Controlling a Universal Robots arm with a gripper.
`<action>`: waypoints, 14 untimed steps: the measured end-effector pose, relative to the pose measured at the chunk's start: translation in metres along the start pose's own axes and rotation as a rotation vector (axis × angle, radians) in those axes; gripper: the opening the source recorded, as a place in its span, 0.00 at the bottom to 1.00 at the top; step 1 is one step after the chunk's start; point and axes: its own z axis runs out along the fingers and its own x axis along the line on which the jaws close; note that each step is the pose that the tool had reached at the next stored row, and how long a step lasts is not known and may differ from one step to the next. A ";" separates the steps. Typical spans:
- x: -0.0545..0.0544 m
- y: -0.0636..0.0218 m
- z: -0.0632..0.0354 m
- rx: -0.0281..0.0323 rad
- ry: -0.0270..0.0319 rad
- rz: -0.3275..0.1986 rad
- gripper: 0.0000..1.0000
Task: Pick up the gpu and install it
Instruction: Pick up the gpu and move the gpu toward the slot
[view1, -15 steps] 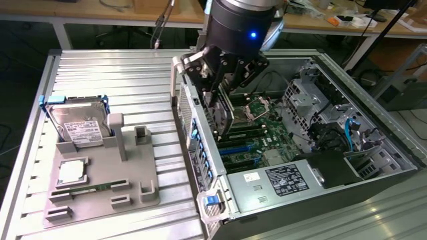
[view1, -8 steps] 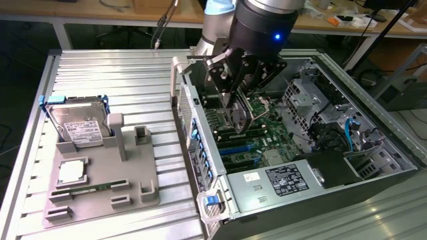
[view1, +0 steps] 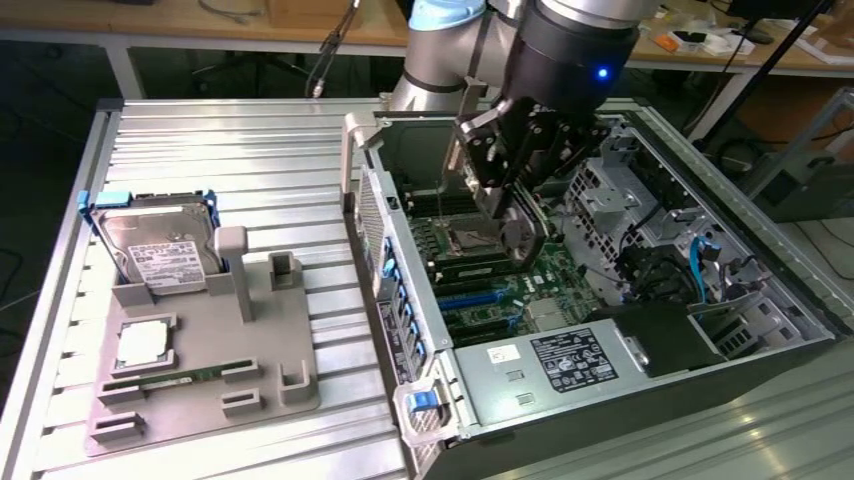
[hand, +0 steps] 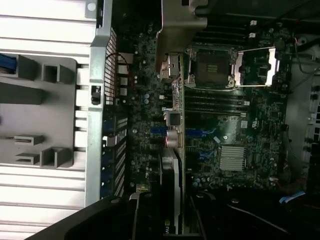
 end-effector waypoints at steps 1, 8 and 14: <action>-0.005 0.0004 0.0003 0.0066 0.0005 0.000 0.28; -0.037 0.0029 0.0021 0.0536 0.0033 0.000 0.28; -0.066 0.0056 0.0038 0.0955 0.0061 -0.001 0.28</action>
